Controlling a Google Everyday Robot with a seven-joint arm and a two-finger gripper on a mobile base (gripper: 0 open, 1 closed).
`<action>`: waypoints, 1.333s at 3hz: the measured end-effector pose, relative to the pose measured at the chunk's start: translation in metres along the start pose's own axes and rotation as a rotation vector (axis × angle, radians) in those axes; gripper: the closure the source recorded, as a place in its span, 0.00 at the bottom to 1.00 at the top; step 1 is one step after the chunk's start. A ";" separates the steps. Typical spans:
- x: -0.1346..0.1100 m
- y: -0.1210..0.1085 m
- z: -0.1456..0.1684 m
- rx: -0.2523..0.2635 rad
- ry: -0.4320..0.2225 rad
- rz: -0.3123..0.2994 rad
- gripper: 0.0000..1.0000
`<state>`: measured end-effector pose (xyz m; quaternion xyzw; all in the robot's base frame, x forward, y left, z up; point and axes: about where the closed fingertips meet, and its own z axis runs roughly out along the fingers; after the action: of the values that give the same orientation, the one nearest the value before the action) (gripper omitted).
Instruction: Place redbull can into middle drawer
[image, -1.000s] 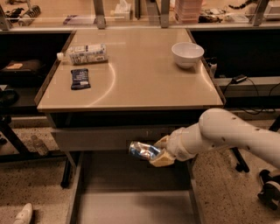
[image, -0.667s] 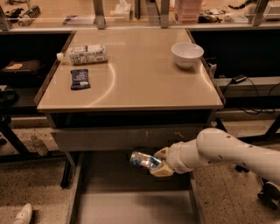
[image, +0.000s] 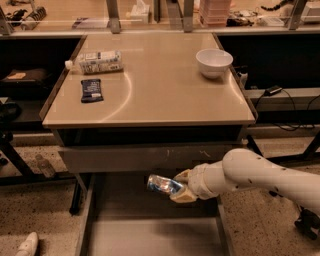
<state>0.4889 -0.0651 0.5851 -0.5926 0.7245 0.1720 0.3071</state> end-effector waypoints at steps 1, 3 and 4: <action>0.031 0.012 0.040 -0.011 0.025 -0.007 1.00; 0.108 0.030 0.132 0.001 0.046 -0.027 1.00; 0.126 0.034 0.160 -0.004 0.053 -0.045 1.00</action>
Offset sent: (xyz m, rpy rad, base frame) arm -0.0095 -0.0031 -0.2064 -0.0501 -0.0010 -0.0266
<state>0.4813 -0.0537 0.3793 -0.6136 0.7185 0.1511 0.2904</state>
